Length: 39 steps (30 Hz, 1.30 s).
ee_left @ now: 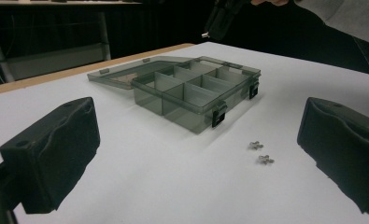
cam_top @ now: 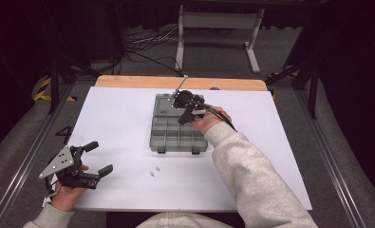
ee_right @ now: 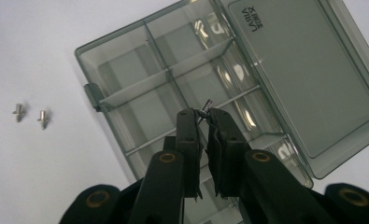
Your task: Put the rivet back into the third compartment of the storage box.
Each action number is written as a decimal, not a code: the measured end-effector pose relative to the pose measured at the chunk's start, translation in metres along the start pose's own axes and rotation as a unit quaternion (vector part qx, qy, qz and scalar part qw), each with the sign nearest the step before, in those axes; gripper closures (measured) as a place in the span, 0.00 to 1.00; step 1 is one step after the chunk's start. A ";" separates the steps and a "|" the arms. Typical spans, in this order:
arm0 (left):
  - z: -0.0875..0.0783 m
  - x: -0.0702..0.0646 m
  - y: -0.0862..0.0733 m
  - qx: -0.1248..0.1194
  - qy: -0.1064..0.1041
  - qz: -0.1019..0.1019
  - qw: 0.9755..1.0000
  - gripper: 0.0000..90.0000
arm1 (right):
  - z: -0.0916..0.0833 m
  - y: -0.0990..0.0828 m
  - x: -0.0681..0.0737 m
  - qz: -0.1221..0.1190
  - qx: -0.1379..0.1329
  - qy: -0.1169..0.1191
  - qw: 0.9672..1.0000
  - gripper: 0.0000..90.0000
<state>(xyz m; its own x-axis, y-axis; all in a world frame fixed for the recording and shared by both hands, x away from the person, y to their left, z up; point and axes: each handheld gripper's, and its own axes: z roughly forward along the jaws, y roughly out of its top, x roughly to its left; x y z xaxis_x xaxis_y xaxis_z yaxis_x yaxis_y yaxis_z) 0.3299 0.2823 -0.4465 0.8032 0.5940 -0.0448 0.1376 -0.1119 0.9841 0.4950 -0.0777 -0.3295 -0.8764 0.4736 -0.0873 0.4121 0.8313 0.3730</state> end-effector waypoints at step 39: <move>0.000 0.000 0.000 0.000 -0.003 -0.001 1.000 0.00 | 0.052 -0.019 -0.032 0.051 0.032 0.003 0.998 0.92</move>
<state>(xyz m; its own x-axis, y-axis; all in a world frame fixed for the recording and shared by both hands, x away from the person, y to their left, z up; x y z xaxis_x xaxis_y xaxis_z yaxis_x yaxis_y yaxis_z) 0.3301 0.2827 -0.4468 0.8060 0.5900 -0.0470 0.1389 -0.1114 0.9840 0.5278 -0.0932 -0.3815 -0.8306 0.5549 -0.0457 0.5141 0.7958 0.3199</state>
